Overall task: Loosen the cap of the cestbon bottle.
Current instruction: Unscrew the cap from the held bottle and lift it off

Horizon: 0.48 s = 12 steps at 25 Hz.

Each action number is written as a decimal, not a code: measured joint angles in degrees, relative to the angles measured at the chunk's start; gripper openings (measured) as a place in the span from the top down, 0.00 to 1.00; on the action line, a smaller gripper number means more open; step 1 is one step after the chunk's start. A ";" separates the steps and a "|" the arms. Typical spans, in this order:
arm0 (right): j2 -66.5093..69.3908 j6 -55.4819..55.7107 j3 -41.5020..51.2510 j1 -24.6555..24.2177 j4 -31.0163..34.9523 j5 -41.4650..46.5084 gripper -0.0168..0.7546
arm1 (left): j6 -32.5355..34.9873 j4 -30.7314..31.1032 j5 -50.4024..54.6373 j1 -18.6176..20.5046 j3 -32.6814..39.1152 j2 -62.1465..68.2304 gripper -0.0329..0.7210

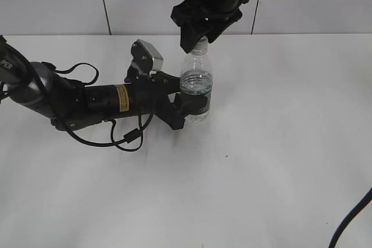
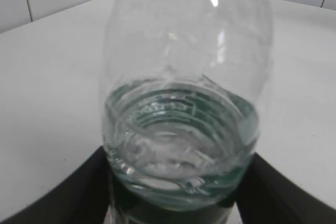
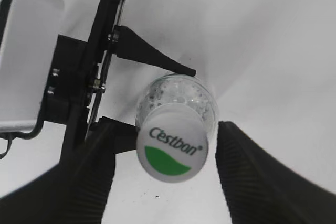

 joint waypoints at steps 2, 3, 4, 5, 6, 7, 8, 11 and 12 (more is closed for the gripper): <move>0.00 -0.05 0.00 0.00 0.00 0.00 0.42 | 0.00 0.00 0.00 0.00 0.00 0.00 0.40; 0.00 -0.18 0.00 0.00 0.00 0.00 0.44 | 0.00 0.02 0.00 0.00 0.00 0.00 0.40; 0.00 -0.45 0.00 0.00 0.00 0.00 0.47 | 0.00 0.02 0.00 0.00 0.00 0.00 0.40; 0.00 -0.98 0.00 0.00 -0.01 0.00 0.51 | 0.00 0.07 0.00 0.00 0.00 0.00 0.40; 0.00 -1.85 0.00 0.00 -0.28 0.00 0.55 | 0.00 0.09 0.00 0.00 0.00 0.00 0.40; 0.00 -2.63 0.00 0.00 -0.53 0.00 0.59 | 0.00 0.14 0.00 0.00 0.00 0.00 0.40; 0.00 -3.45 0.00 0.00 -0.69 0.00 0.59 | 0.00 0.14 0.00 0.00 0.00 0.00 0.40; 0.00 -7.46 0.00 0.00 -1.46 0.00 0.59 | 0.00 0.29 0.00 0.00 0.00 0.00 0.40; 0.00 -10.54 0.00 0.06 -1.79 0.00 0.59 | 0.00 0.31 0.00 0.00 0.00 0.00 0.40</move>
